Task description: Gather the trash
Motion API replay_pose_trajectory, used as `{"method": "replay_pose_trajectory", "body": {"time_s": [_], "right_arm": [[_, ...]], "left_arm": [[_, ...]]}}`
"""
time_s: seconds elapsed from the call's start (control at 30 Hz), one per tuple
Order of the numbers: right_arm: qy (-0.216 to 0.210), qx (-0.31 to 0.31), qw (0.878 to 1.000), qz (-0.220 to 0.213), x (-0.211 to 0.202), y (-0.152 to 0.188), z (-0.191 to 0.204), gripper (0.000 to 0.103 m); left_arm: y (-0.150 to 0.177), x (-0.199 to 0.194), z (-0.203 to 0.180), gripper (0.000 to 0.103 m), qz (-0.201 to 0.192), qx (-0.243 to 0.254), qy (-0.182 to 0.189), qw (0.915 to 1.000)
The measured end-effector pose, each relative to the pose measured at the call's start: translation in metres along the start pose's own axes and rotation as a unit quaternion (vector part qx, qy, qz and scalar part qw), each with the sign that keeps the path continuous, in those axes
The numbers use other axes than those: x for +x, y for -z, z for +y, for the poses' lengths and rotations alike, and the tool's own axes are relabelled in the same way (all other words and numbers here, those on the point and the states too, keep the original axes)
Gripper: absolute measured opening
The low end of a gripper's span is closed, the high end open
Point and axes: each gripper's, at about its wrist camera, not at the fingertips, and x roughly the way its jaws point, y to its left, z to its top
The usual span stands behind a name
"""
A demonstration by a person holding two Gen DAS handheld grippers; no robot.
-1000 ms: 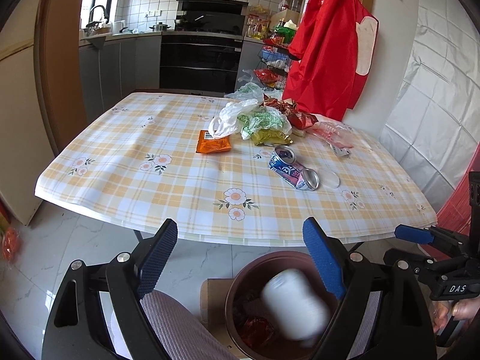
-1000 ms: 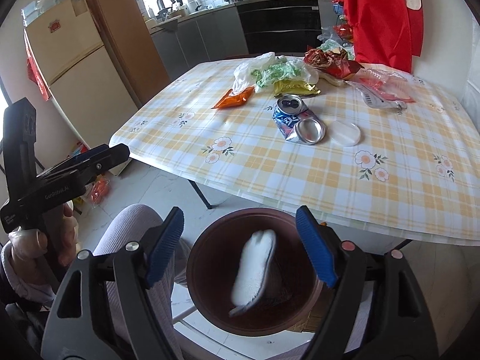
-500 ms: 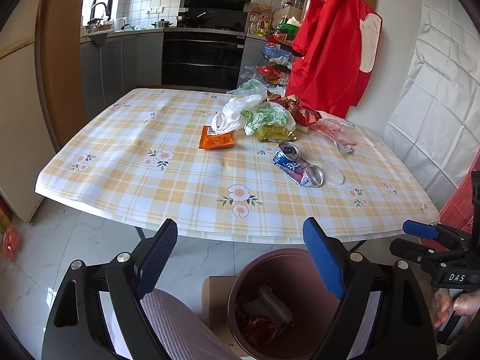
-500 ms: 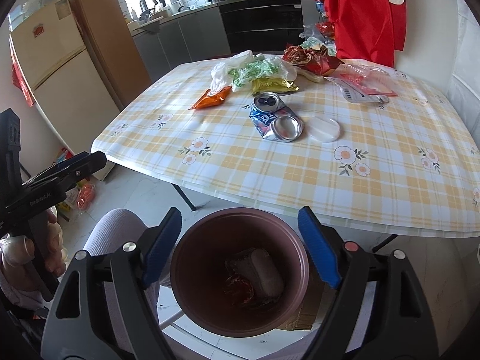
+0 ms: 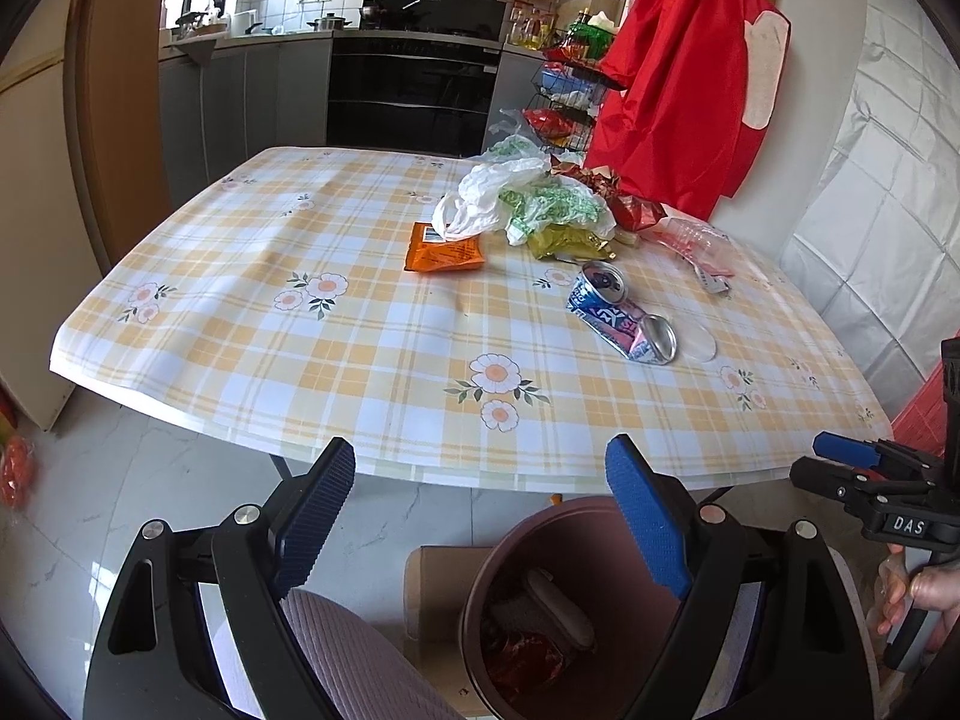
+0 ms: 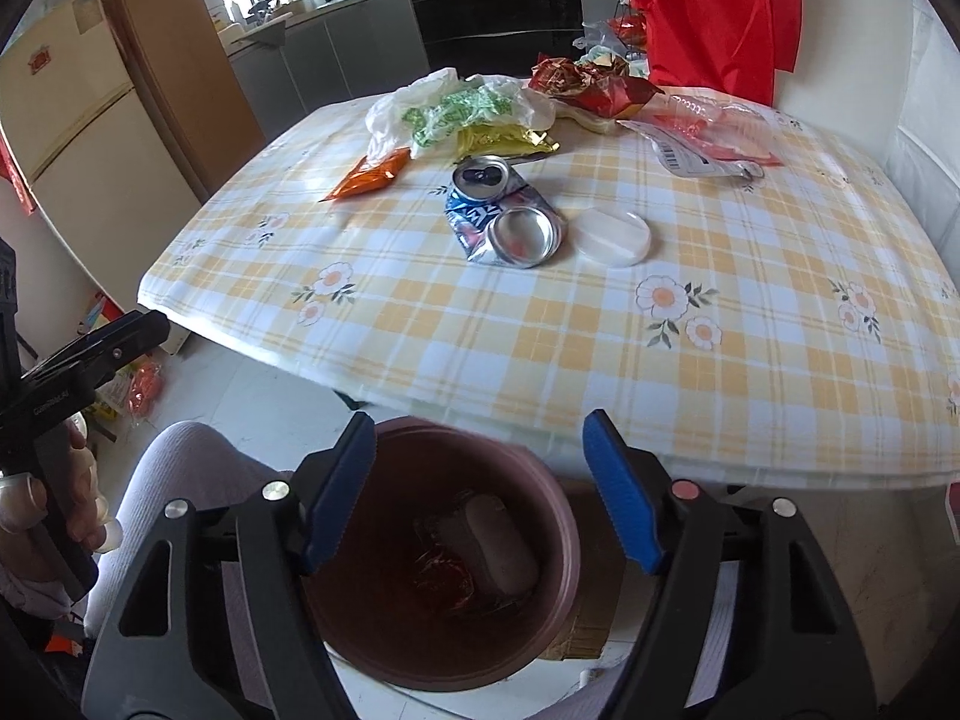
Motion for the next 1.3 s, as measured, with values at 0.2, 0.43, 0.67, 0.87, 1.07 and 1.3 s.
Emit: {"method": "replay_pose_trajectory", "body": {"time_s": [0.2, 0.43, 0.67, 0.87, 1.07, 1.3], "right_arm": [[0.007, -0.007, 1.0, 0.003, 0.041, -0.034, -0.01, 0.065], [0.023, -0.03, 0.999, 0.005, 0.099, -0.083, -0.015, 0.065], [0.03, -0.045, 0.998, 0.014, 0.14, -0.118, -0.021, 0.065], [0.024, -0.043, 0.998, 0.028, 0.153, -0.119, -0.02, 0.065], [-0.012, -0.034, 0.998, 0.055, 0.145, -0.102, -0.008, 0.065], [-0.013, -0.102, 0.992, 0.074, 0.141, -0.092, 0.012, 0.067]], "left_arm": [[-0.014, 0.024, 0.007, 0.084, -0.002, 0.006, -0.005, 1.0], [-0.031, 0.05, 0.016, 0.084, -0.003, 0.006, -0.006, 1.0], [-0.037, 0.073, 0.02, 0.084, 0.005, 0.008, -0.008, 0.9999], [-0.038, 0.086, 0.022, 0.084, 0.014, 0.006, -0.007, 0.9999], [-0.038, 0.09, 0.023, 0.084, 0.016, 0.006, -0.007, 0.9998], [-0.034, 0.09, 0.021, 0.084, 0.021, 0.005, -0.006, 0.9998]]}}
